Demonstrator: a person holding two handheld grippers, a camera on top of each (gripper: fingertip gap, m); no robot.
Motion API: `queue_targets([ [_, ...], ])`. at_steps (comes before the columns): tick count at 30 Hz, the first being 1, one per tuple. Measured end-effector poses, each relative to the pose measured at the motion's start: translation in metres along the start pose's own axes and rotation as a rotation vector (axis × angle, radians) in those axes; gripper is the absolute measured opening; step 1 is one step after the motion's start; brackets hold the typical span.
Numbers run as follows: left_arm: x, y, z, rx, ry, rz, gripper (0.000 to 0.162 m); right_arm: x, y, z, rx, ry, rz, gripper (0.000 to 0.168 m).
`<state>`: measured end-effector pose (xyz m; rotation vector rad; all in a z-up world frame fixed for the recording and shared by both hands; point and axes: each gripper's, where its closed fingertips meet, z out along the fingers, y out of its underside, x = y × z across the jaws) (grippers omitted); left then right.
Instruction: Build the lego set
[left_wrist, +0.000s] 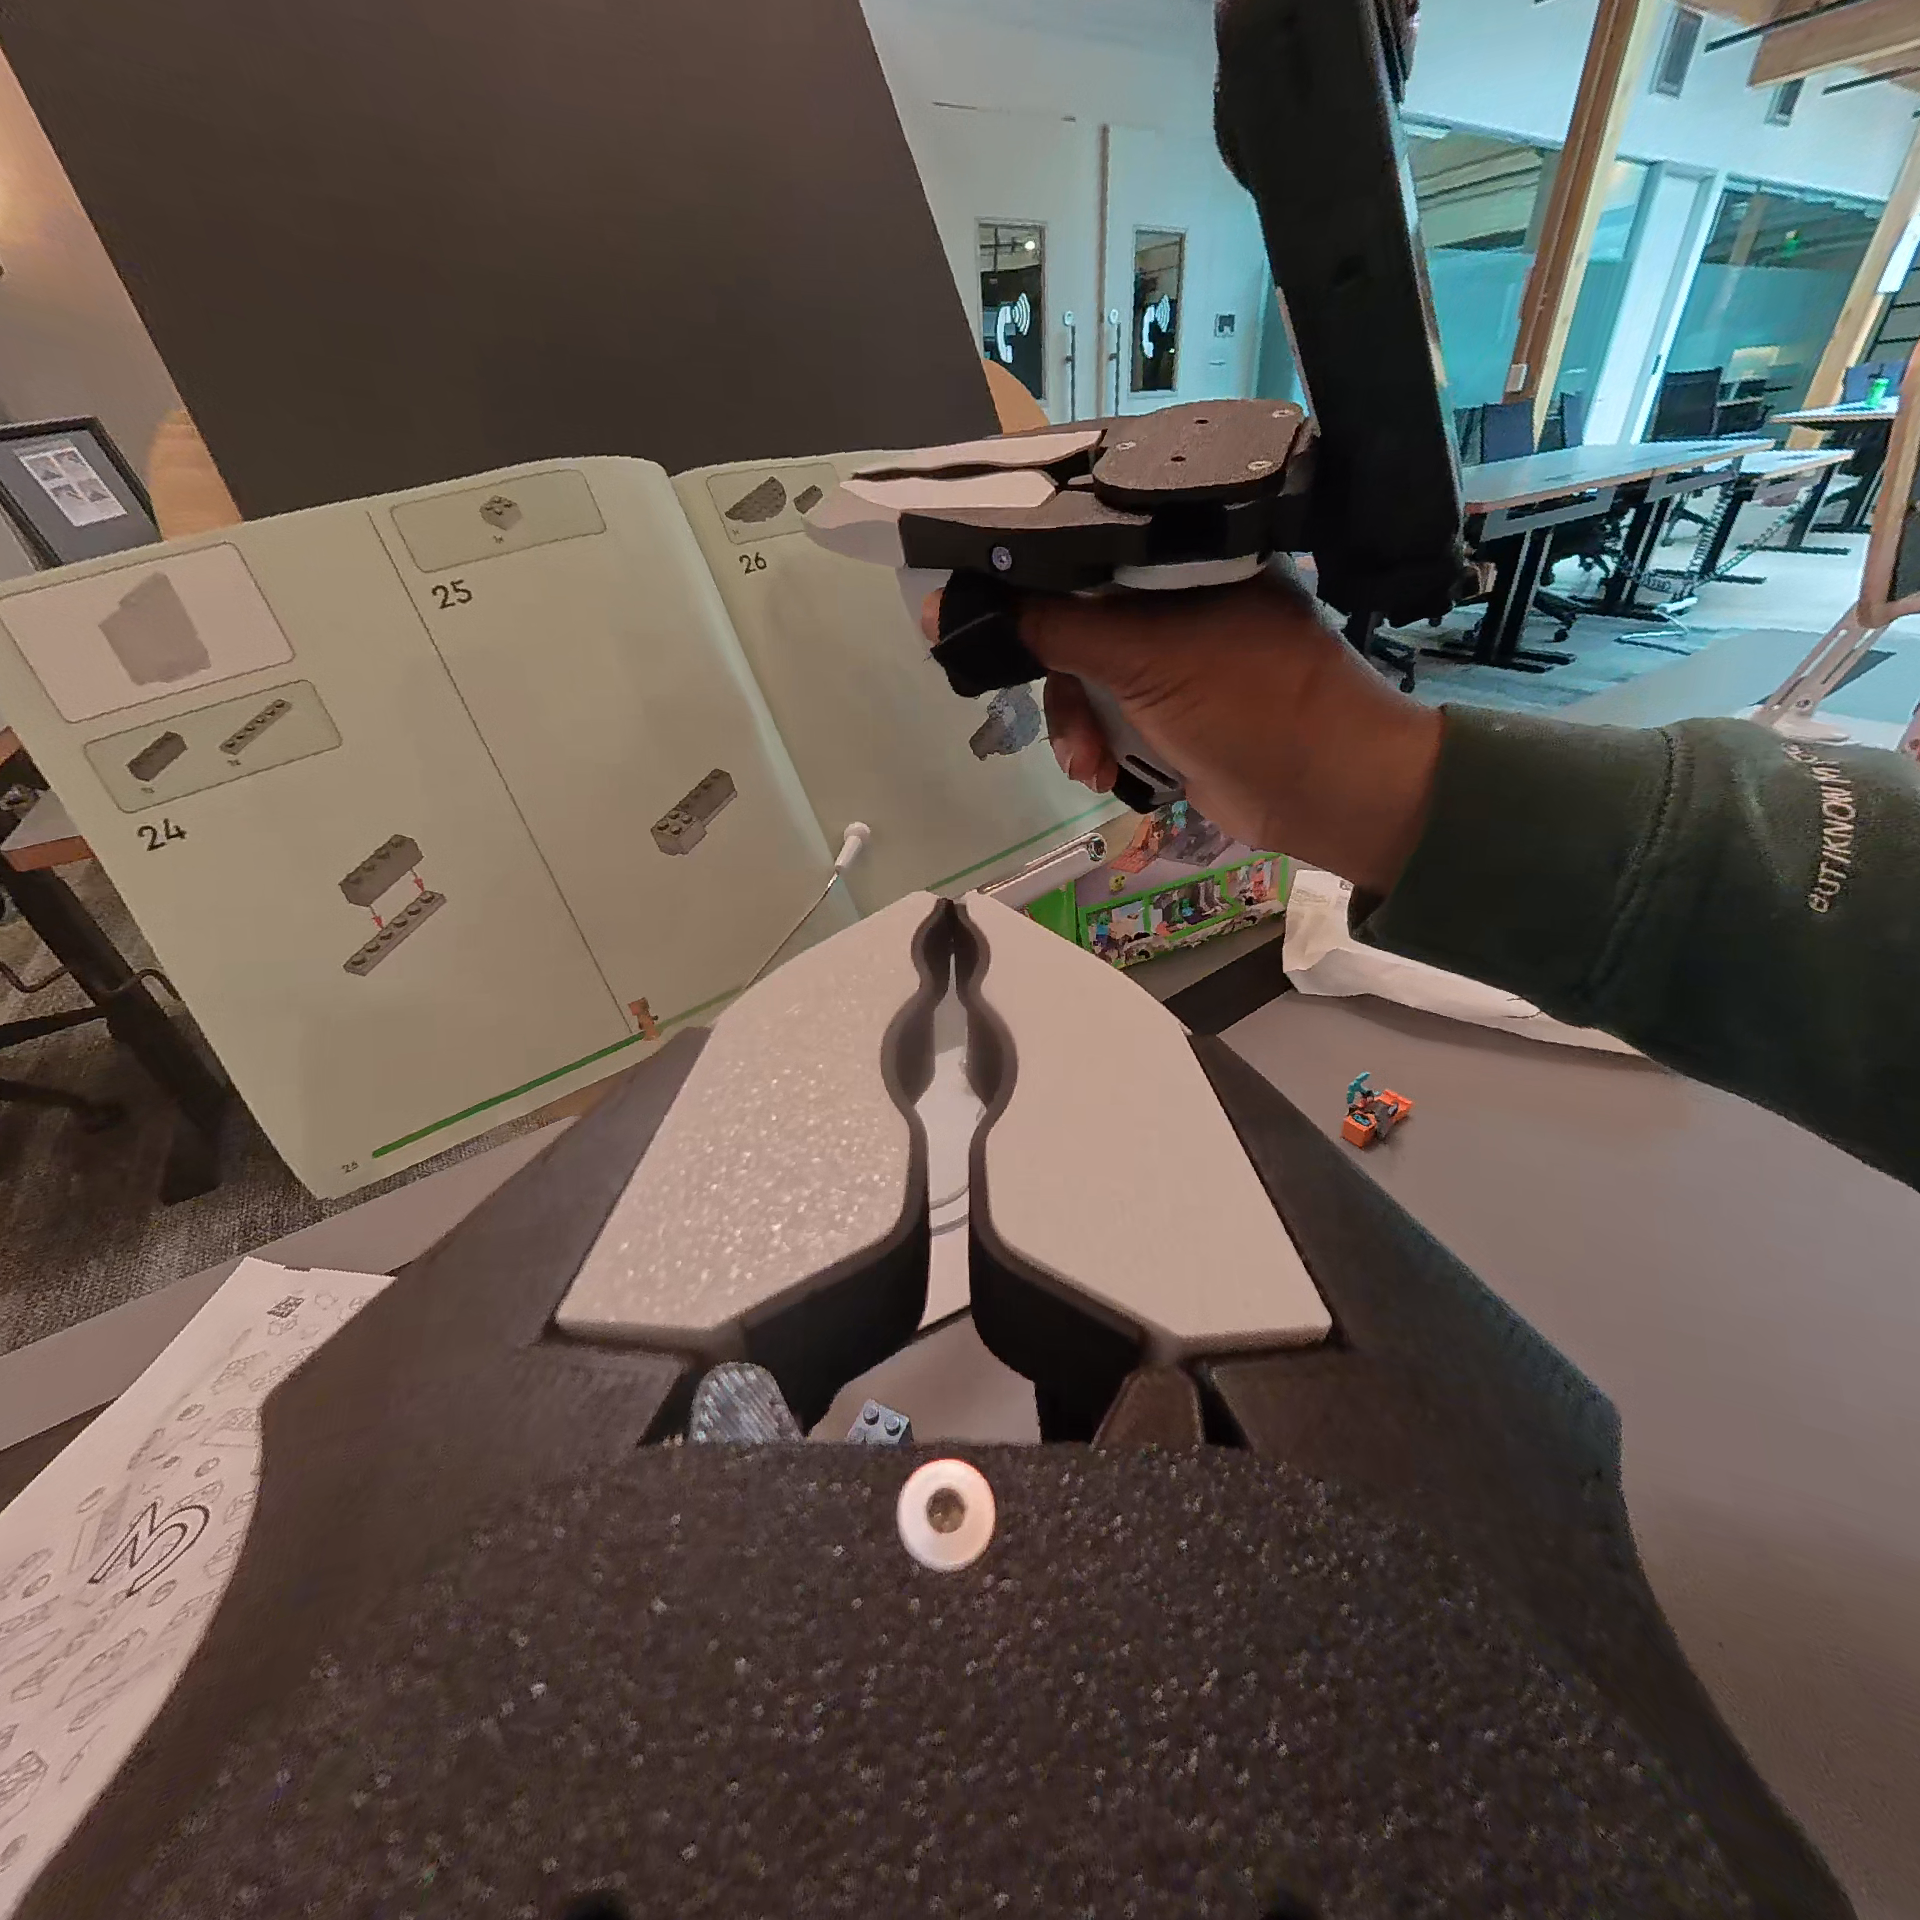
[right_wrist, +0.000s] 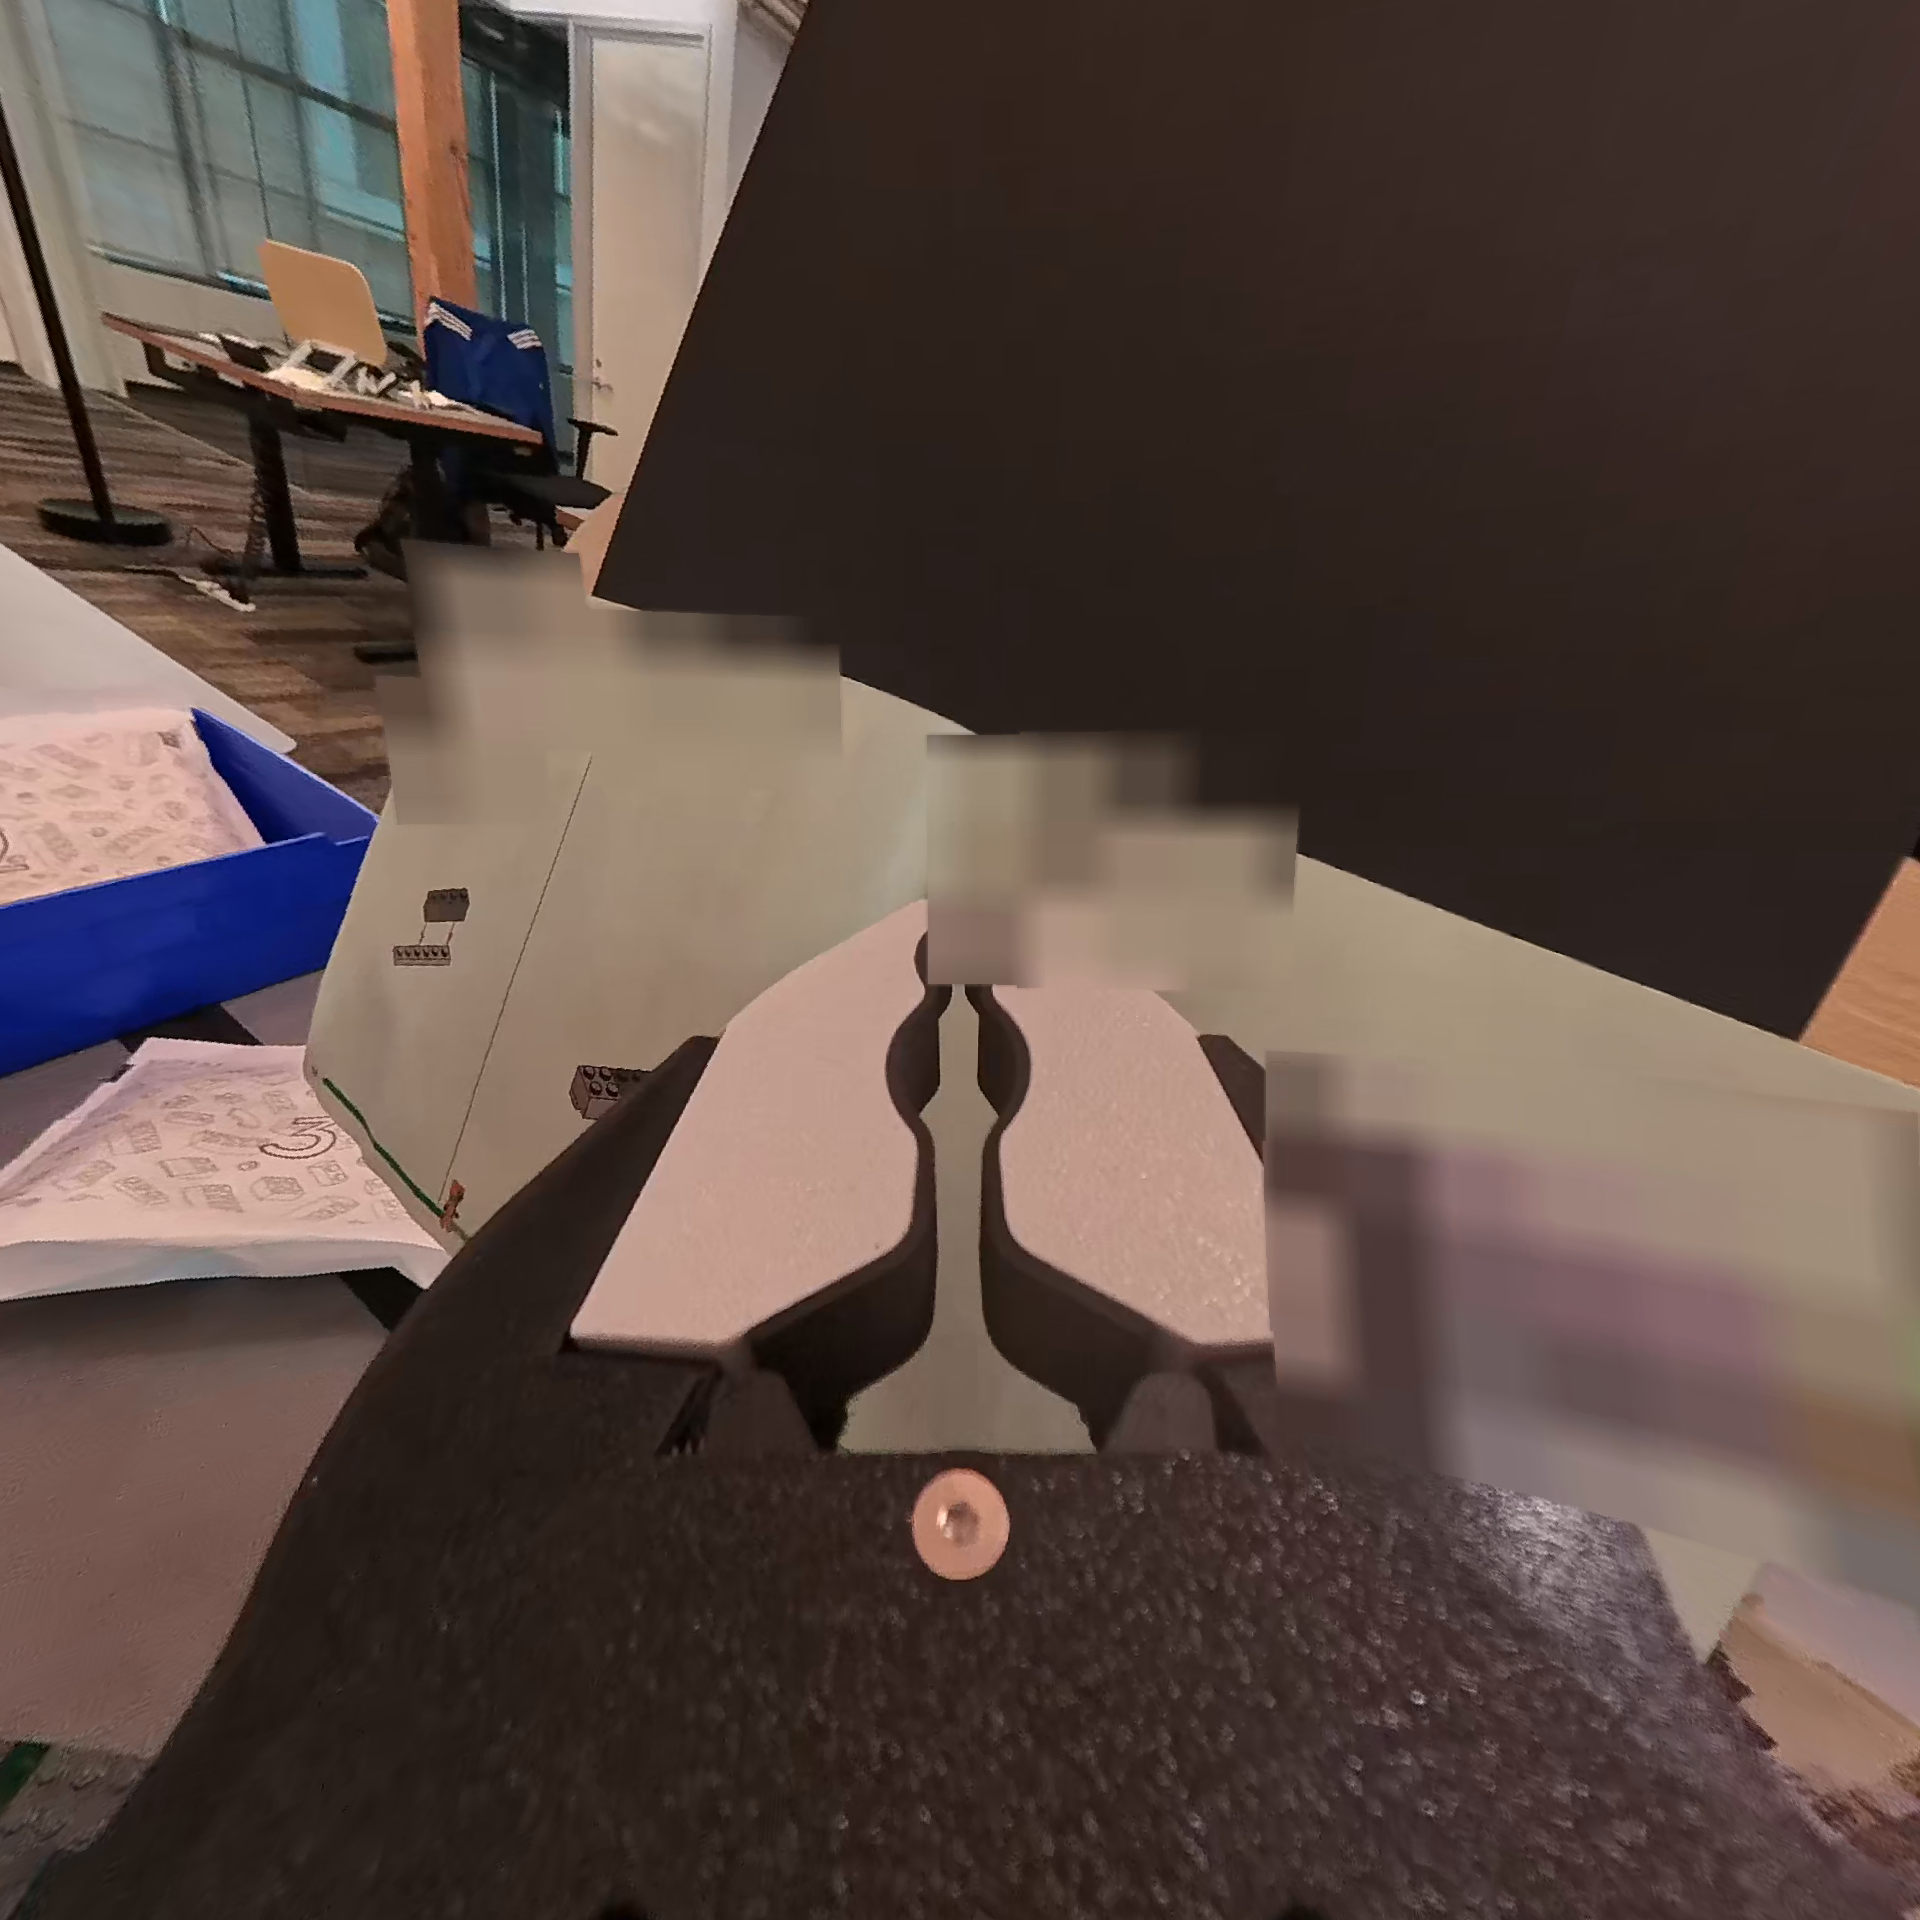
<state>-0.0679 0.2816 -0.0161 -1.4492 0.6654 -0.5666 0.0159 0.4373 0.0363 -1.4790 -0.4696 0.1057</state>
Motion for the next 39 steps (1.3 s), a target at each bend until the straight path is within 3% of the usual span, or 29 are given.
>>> queue_targets([
  [1,0.001,0.001,0.000,-0.006,0.003,0.003,0.000,0.000,0.000,0.000,0.002,0.004,-0.004,0.000],
  [12,0.001,0.001,0.001,-0.013,-0.057,0.095,0.000,0.007,0.002,0.001,0.003,0.023,0.008,0.000],
  [39,-0.003,0.013,0.000,-0.024,-0.080,0.039,0.000,0.028,0.000,-0.018,0.010,0.050,-0.002,0.000],
])
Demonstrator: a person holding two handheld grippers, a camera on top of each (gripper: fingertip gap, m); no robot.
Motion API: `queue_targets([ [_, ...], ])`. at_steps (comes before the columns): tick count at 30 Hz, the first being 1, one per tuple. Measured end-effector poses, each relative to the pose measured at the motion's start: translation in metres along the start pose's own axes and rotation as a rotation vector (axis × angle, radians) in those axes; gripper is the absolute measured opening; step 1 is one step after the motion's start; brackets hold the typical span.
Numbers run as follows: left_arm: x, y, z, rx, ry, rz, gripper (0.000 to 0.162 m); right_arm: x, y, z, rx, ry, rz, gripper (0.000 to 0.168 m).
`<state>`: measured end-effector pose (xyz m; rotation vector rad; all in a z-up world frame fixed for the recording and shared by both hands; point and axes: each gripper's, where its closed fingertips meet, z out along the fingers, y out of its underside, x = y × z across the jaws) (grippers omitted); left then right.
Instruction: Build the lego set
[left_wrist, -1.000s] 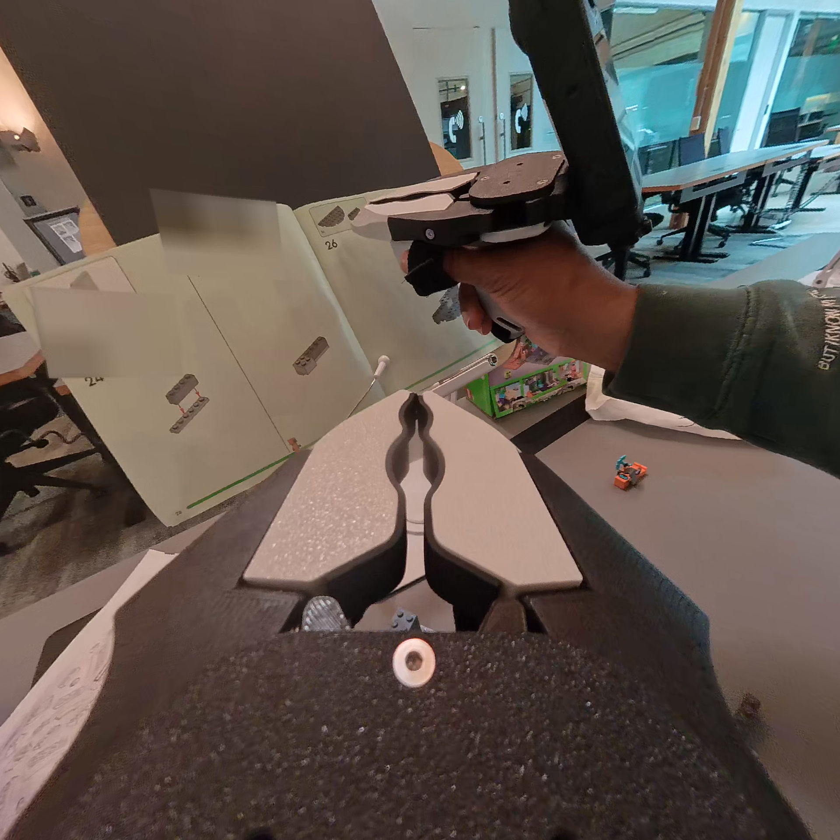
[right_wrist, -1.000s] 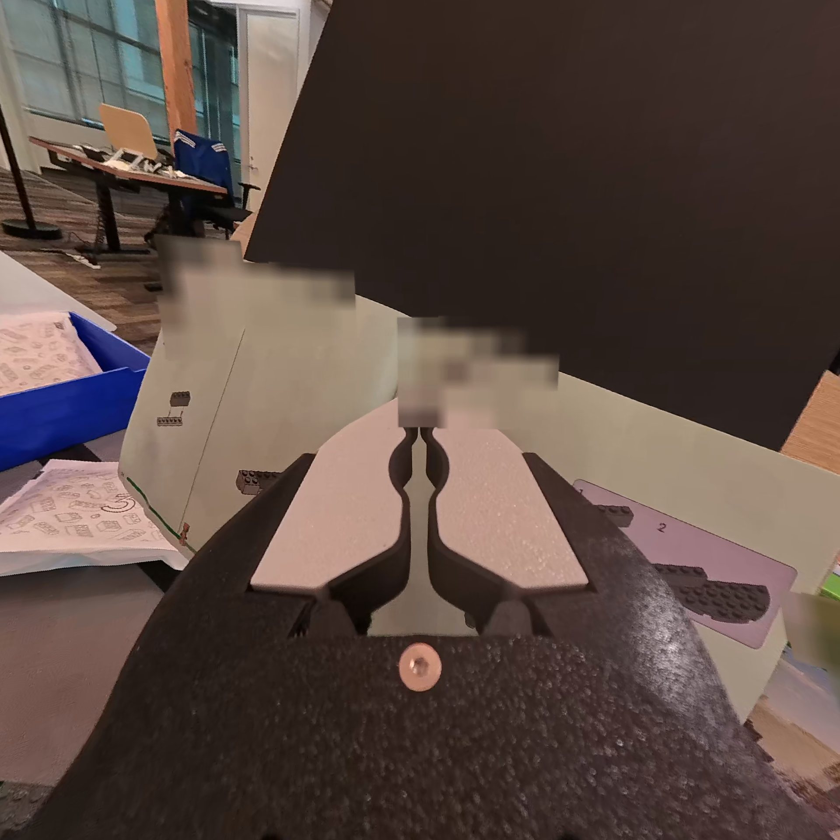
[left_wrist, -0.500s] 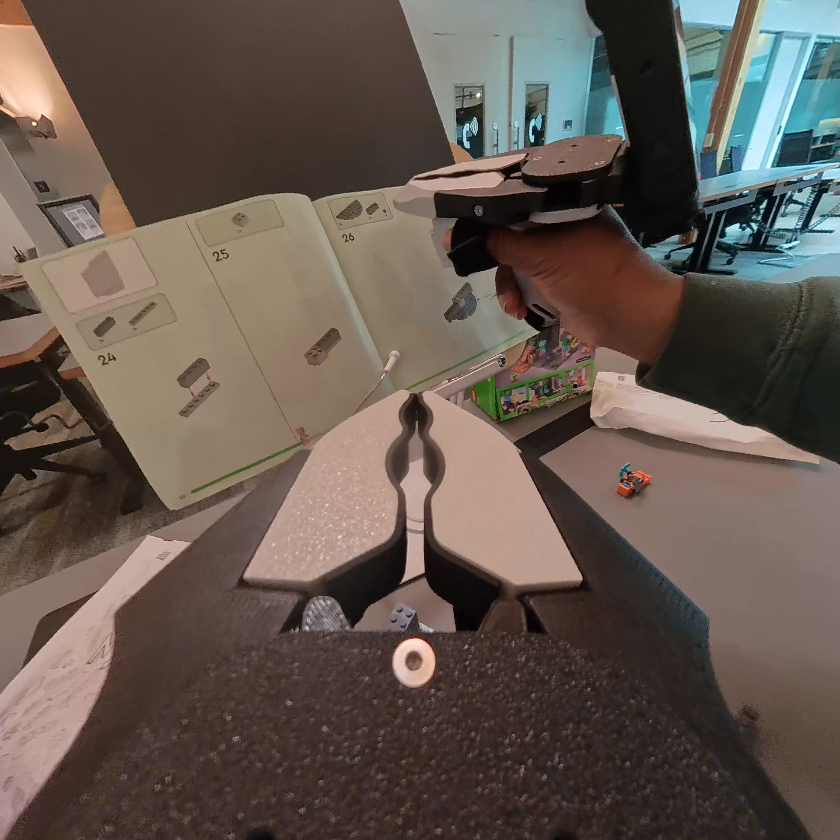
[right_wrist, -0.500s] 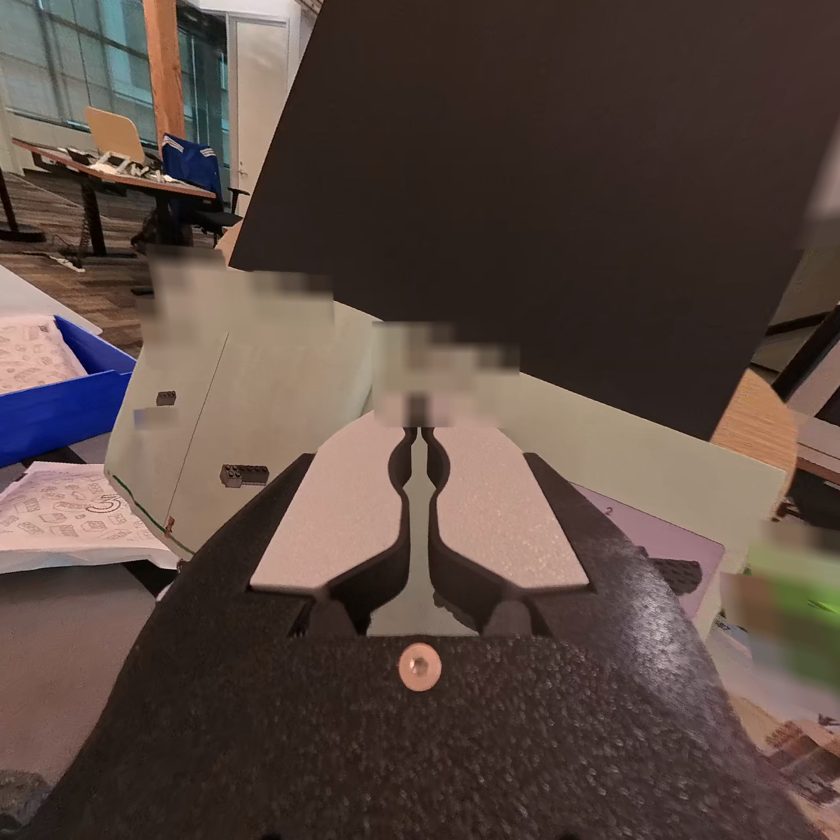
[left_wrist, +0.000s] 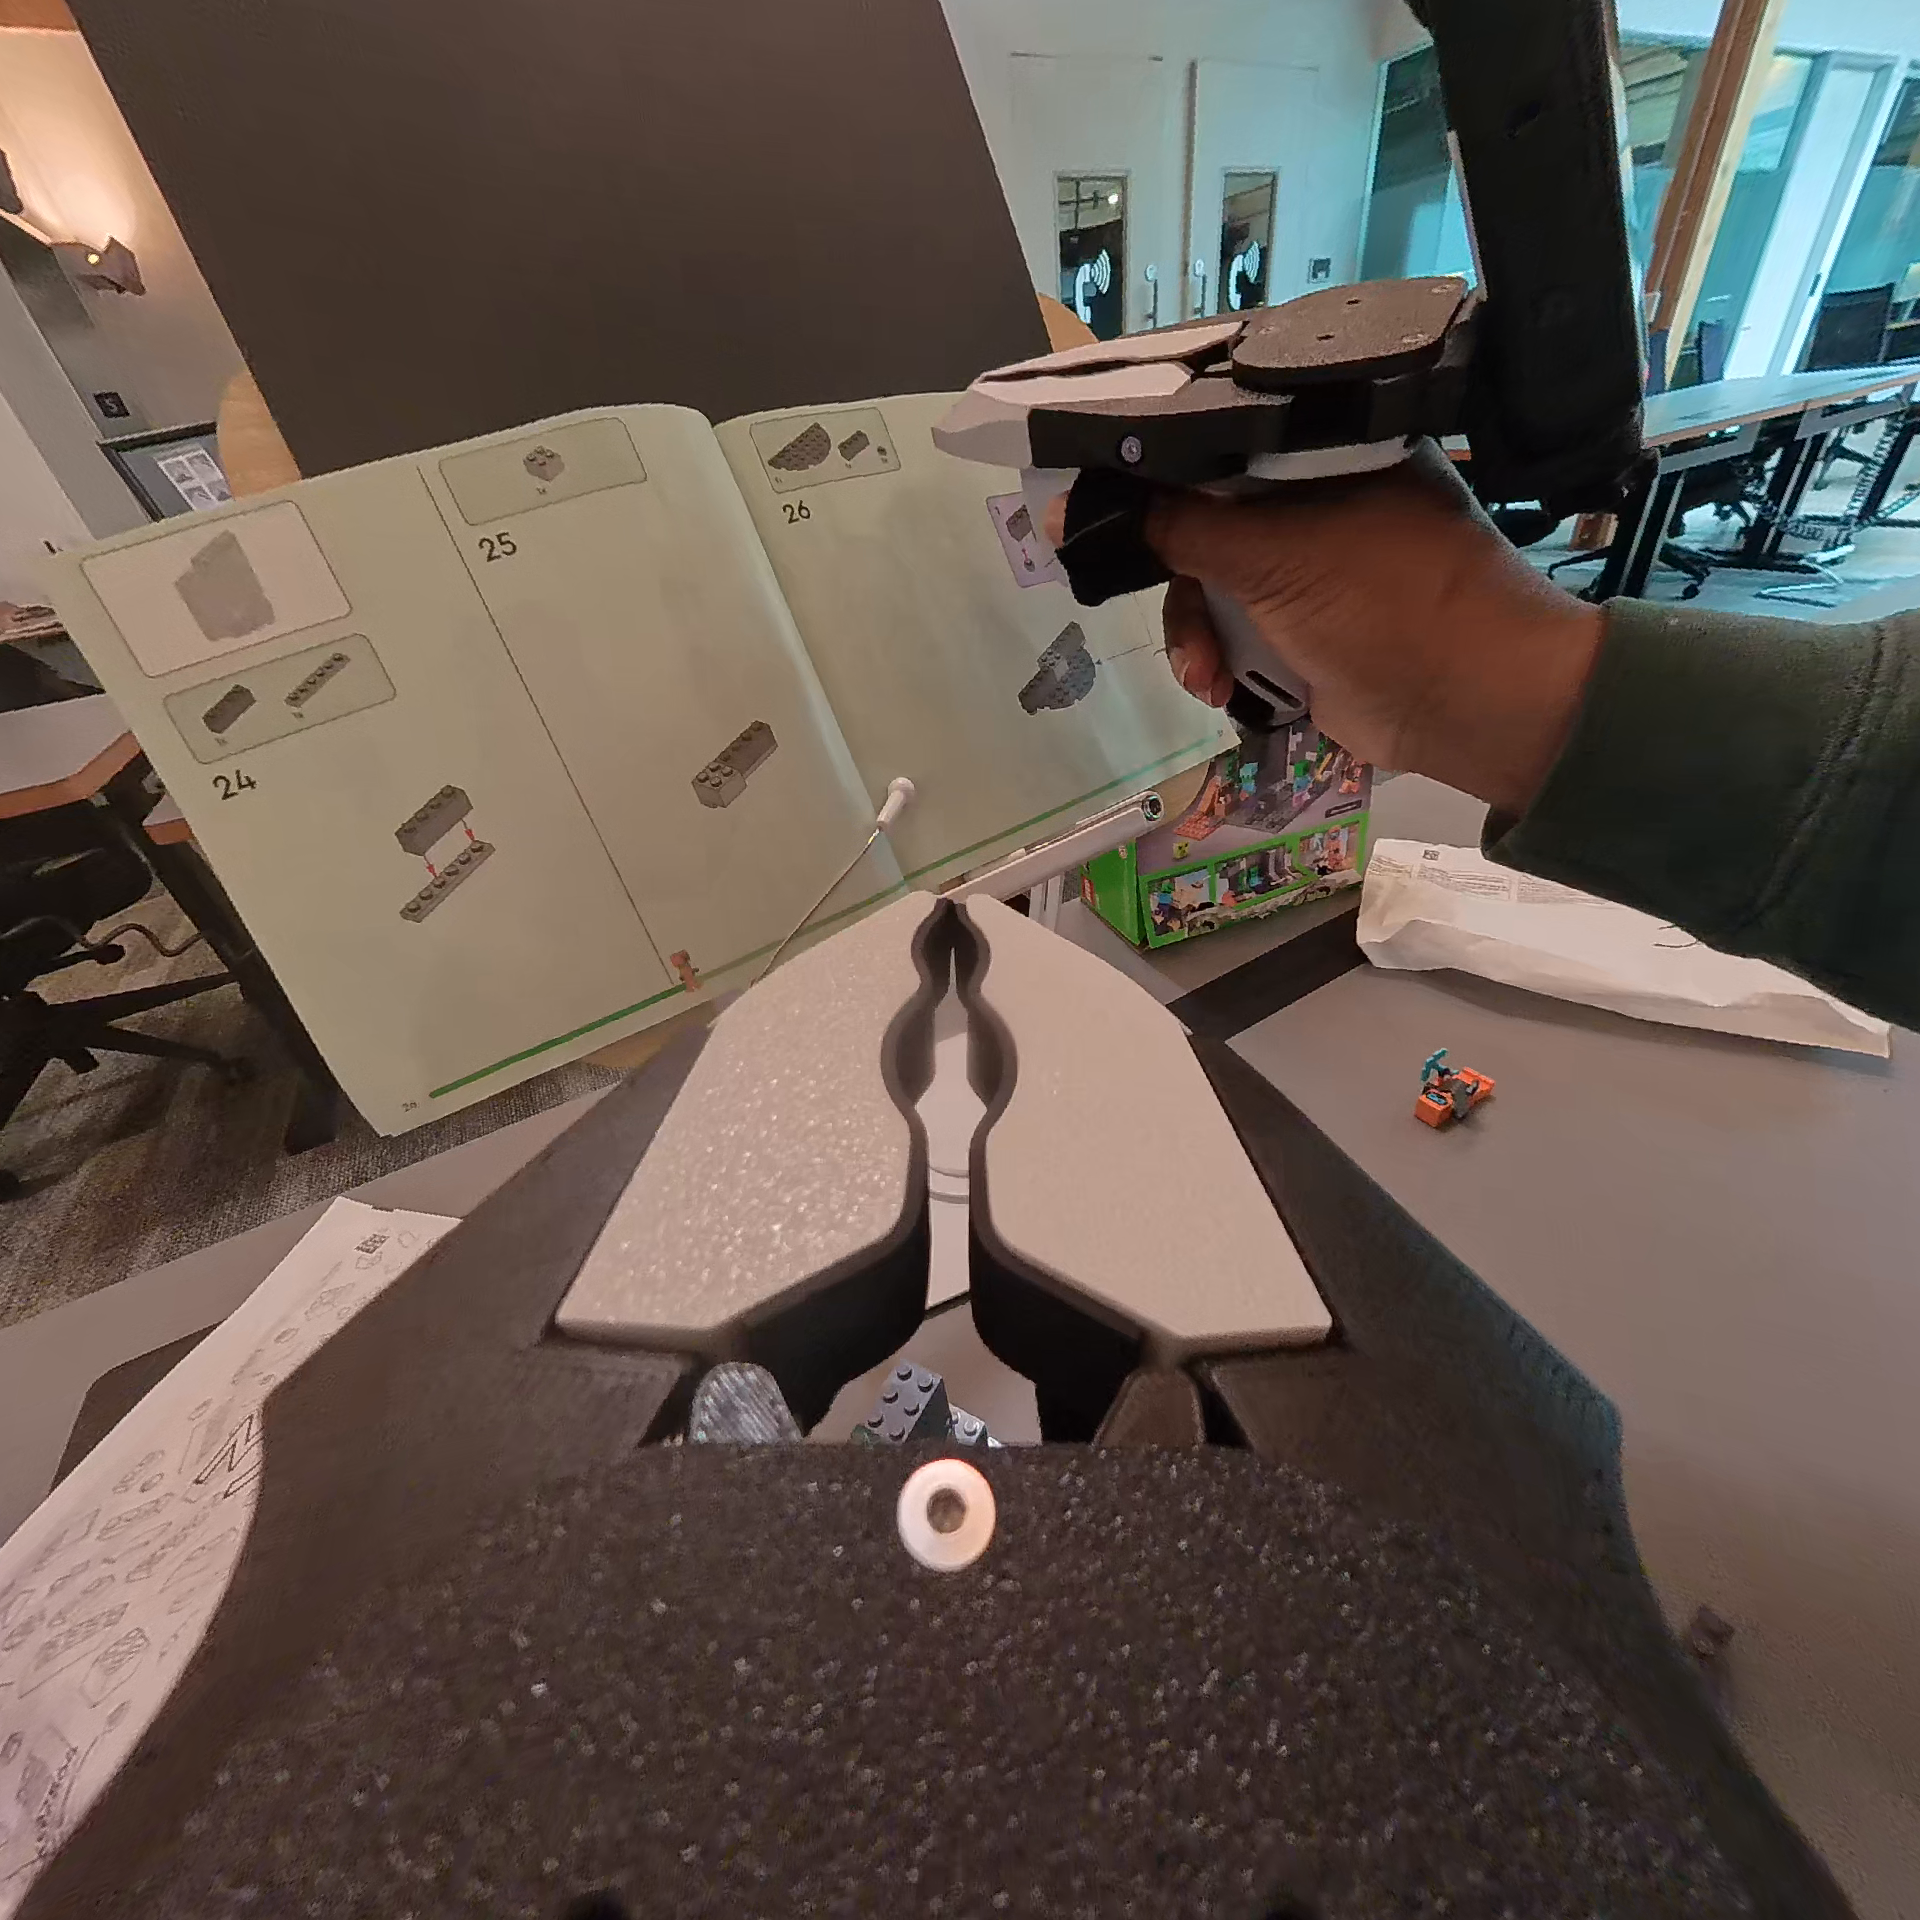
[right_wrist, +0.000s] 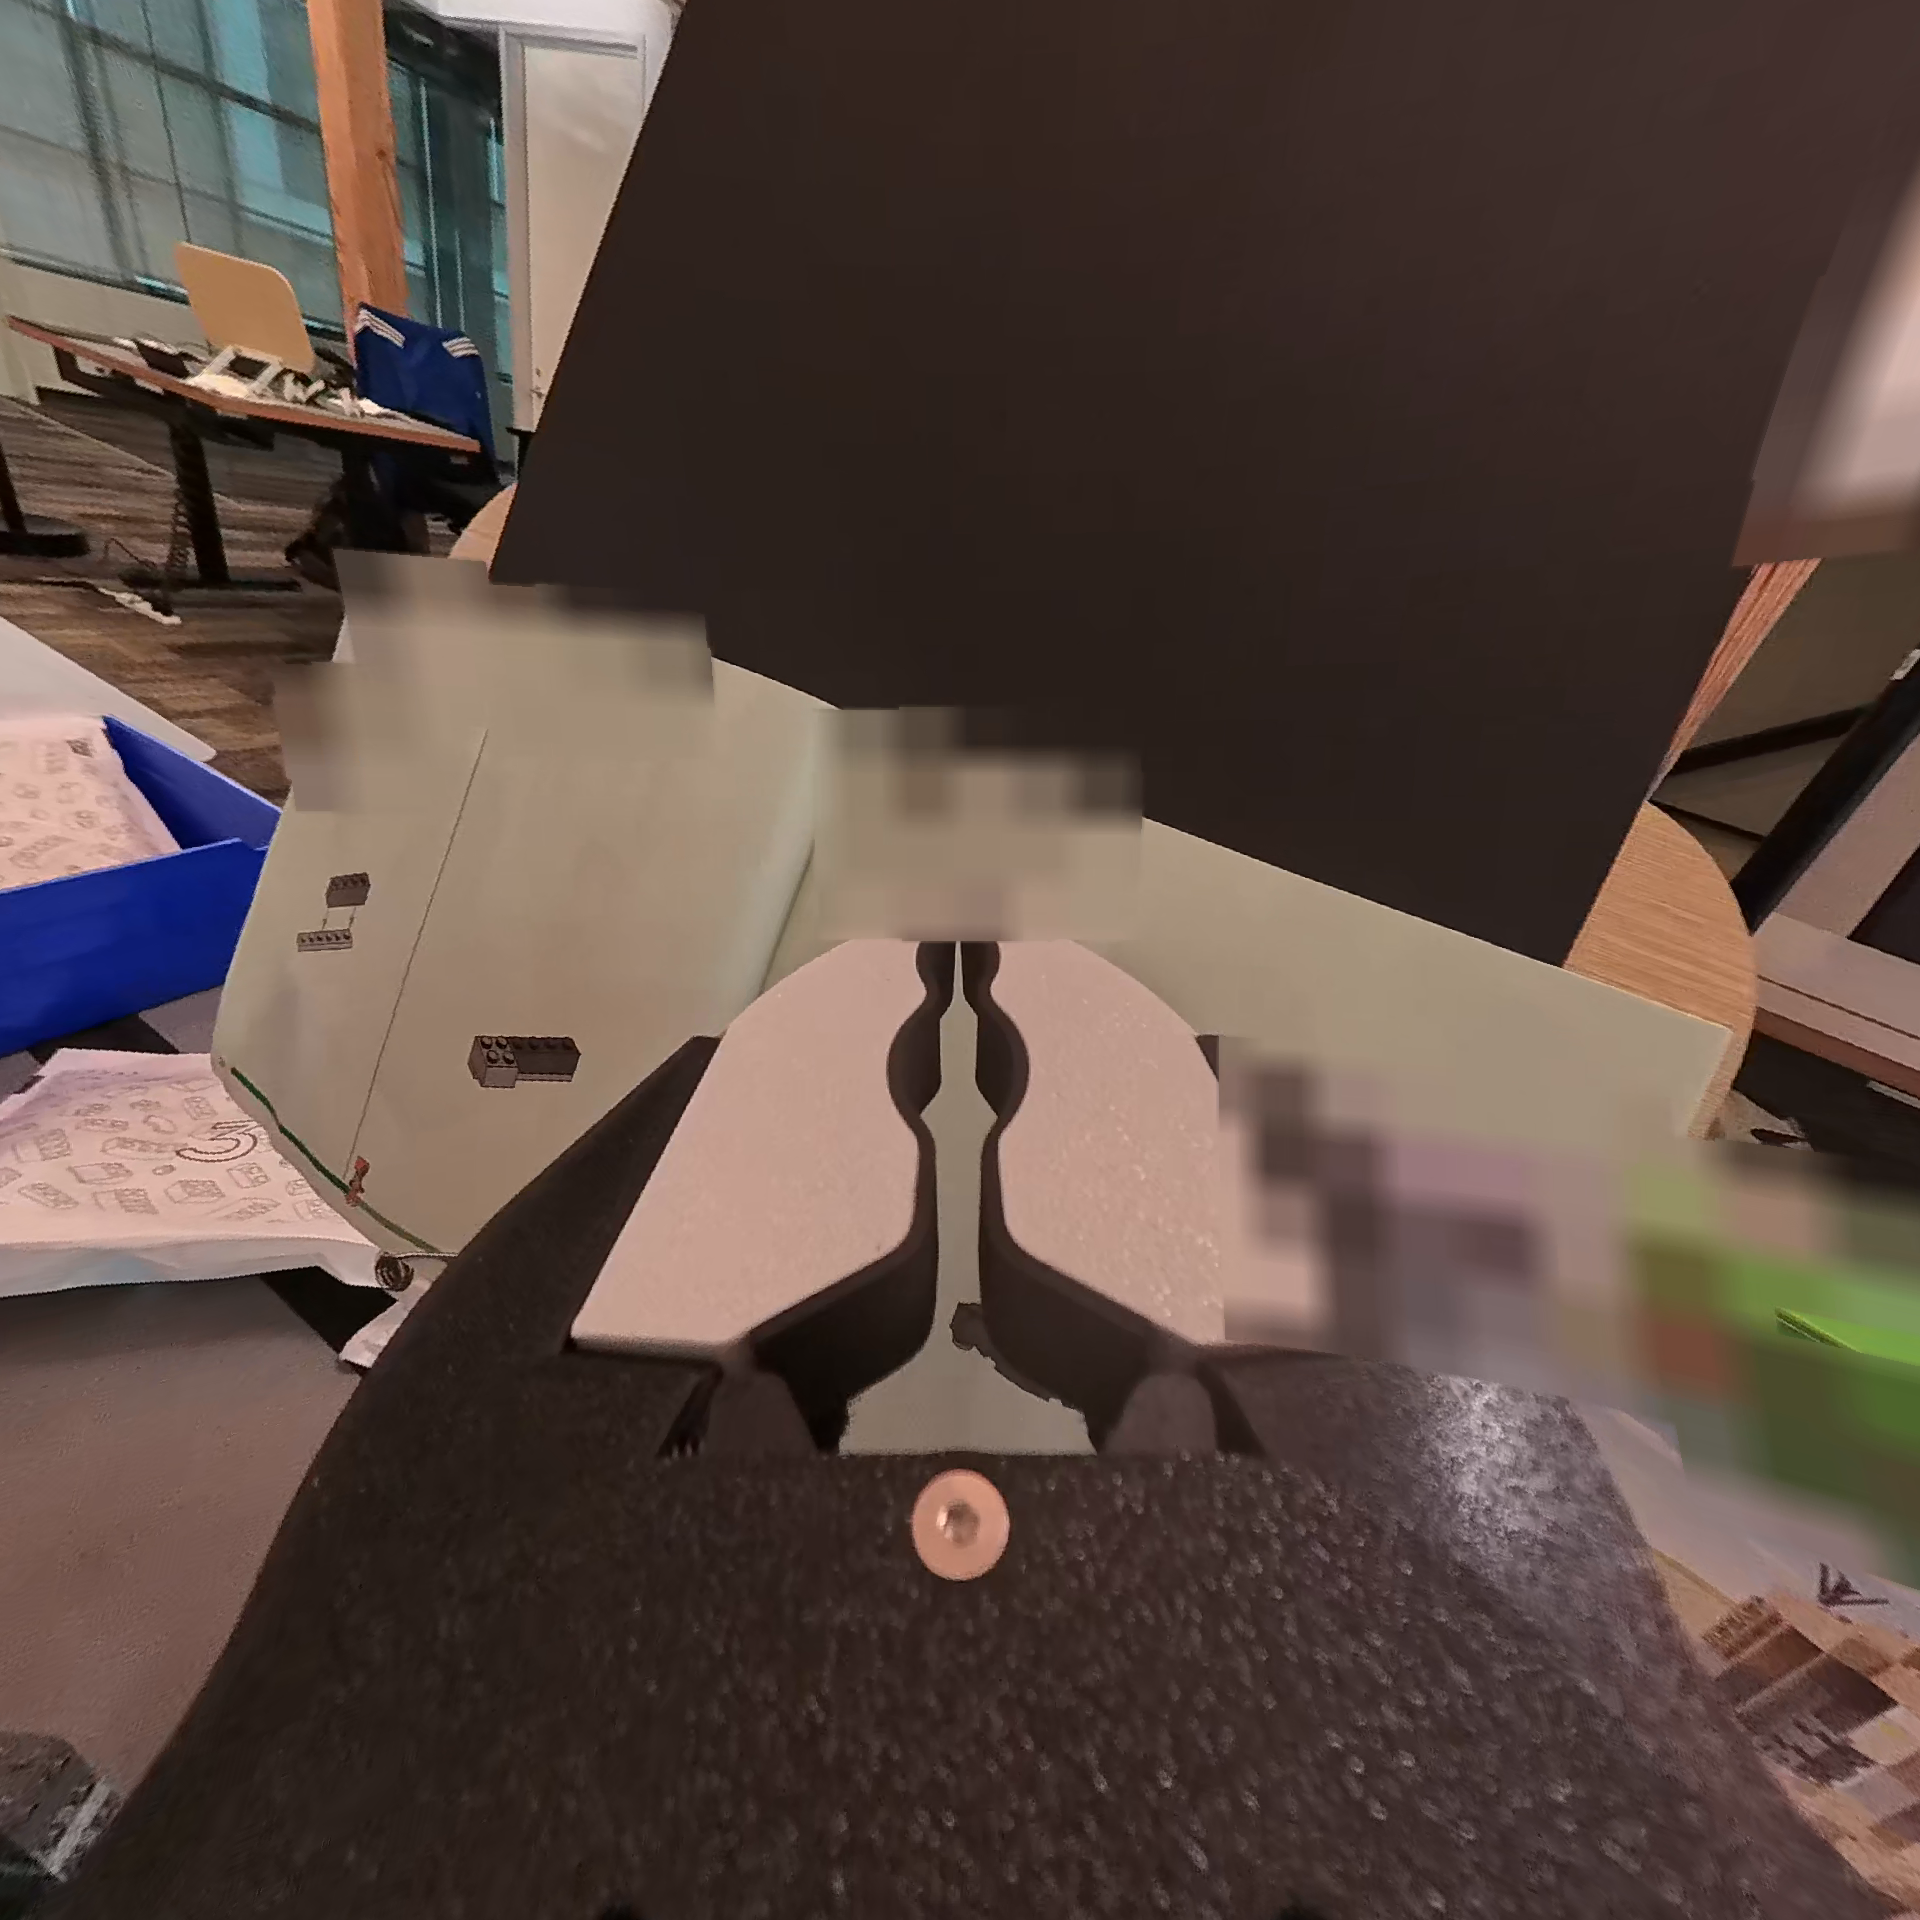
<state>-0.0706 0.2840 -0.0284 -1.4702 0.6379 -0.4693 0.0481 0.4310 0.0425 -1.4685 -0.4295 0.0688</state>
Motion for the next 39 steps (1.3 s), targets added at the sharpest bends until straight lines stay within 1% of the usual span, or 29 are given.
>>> queue_targets([
  [22,0.004,0.002,0.001,-0.005,0.008,0.010,0.000,-0.003,-0.002,-0.002,0.007,-0.003,-0.015,0.000],
  [39,0.008,0.002,0.001,0.003,0.023,0.017,0.000,0.009,0.005,-0.007,-0.003,0.013,0.007,0.000],
])
